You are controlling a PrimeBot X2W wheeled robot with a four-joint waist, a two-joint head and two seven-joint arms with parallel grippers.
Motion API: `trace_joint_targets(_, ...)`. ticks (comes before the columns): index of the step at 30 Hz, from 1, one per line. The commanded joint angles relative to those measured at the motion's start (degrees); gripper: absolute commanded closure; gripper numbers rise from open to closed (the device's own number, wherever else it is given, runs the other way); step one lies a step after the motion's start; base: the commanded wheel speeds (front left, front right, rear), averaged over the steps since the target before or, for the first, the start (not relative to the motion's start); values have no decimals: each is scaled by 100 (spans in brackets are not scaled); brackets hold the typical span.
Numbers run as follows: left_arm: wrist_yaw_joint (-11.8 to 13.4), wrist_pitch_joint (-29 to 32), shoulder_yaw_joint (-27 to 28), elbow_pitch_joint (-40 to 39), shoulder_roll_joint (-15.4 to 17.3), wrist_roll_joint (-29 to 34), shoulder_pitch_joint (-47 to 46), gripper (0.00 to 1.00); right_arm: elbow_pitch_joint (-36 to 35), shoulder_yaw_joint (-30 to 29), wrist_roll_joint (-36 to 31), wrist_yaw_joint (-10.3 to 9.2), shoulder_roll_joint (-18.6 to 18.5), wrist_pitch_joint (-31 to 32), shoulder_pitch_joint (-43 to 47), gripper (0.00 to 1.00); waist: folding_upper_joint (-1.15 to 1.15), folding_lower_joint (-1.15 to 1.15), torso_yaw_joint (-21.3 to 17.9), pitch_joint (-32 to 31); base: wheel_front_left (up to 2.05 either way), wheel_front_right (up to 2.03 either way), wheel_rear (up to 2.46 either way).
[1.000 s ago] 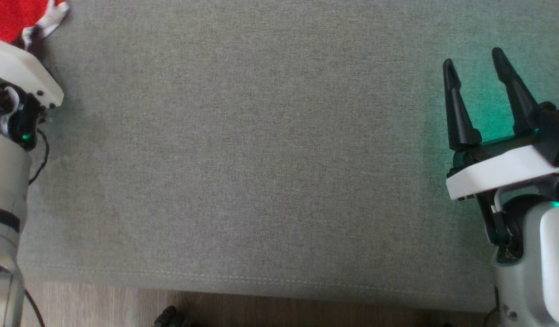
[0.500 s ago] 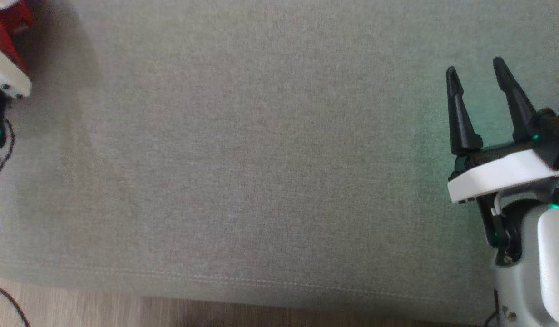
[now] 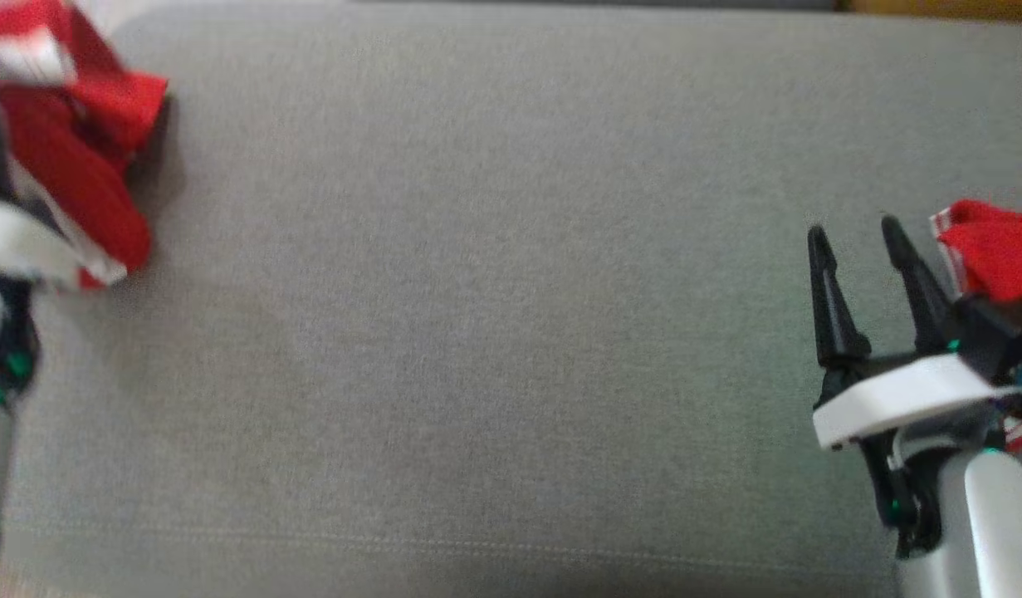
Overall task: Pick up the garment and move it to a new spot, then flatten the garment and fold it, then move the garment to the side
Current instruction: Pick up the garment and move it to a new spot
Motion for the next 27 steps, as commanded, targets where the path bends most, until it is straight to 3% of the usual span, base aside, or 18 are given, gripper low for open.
trace_joint_targets(1, 178, -29, 337, -682, 353, 37, 236, 100, -158, 106, 70, -4, 12, -79, 23, 0, 0, 0, -145, -310, 0, 0, 0)
trace_joint_targets(2, 178, -29, 337, -682, 353, 37, 236, 100, -158, 106, 70, -4, 12, -79, 23, 0, 0, 0, -145, -310, 0, 0, 0)
trace_joint_targets(6, 699, 126, 414, -2169, 382, 35, 1422, 100, -138, 63, 154, -4, 13, -117, 262, 0, 0, 0, -209, -475, 0, 0, 0)
trace_joint_targets(10, 1046, 316, 493, -3328, 458, 7, 2310, 100, -126, 13, 227, -4, 13, -146, 414, 0, 0, 0, -268, -556, 0, 0, 0)
trace_joint_targets(15, 1299, 621, 382, -4292, 486, 80, 2772, 100, -134, 26, 225, -4, 13, -133, 465, 0, 0, 0, -416, -571, 0, 0, 0)
trace_joint_targets(21, 1073, 818, -278, -4673, 211, 186, 2490, 100, -157, 160, 243, -4, 13, -126, 383, 0, 0, 0, -795, -468, 0, 0, 0)
trace_joint_targets(27, 700, 885, -1111, -4299, -473, 293, 1709, 100, -131, 353, 297, -4, 13, -180, 239, 0, 0, 0, -1241, -193, 0, 0, 0)
